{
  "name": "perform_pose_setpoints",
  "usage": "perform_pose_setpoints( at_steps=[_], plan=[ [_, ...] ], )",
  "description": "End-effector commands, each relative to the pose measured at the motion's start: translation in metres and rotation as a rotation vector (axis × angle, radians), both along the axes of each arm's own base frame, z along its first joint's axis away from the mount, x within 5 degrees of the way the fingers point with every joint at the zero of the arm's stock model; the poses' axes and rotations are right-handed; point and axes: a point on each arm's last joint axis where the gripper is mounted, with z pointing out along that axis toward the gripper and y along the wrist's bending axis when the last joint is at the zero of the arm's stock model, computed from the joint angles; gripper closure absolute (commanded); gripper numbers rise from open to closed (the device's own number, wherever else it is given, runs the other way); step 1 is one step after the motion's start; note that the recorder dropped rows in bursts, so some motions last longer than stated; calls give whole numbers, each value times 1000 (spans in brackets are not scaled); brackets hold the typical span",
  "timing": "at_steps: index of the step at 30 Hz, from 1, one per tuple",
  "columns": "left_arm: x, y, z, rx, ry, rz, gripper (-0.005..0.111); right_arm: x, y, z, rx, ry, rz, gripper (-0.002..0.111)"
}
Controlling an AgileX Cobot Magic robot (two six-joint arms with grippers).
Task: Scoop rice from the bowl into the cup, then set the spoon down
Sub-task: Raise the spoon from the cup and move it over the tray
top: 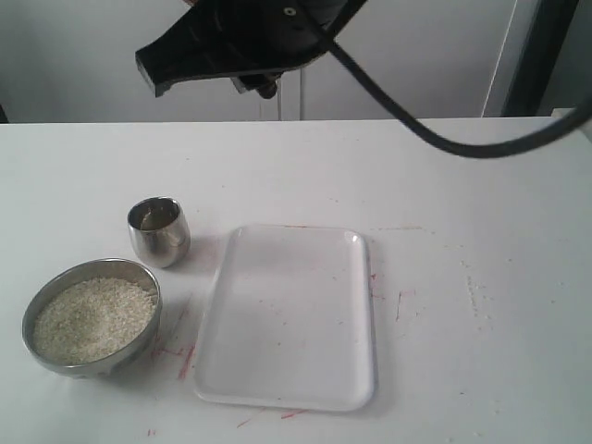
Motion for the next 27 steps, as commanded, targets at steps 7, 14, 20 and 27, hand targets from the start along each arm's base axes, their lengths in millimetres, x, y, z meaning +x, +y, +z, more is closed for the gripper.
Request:
perform_pose_setpoints(
  at_steps=[7,14,20,27],
  plan=[
    [0,0,1,-14,-6,1,92,-31,-16,15,104,161,-27,105],
    [0,0,1,-14,-6,1,92,-37,-13,8,139,231,-13,105],
    [0,0,1,-14,-6,1,92,-30,-22,-36,58,351,-78,105],
    [0,0,1,-14,-6,1,92,-18,-40,-65,73,482,-96,105]
  ],
)
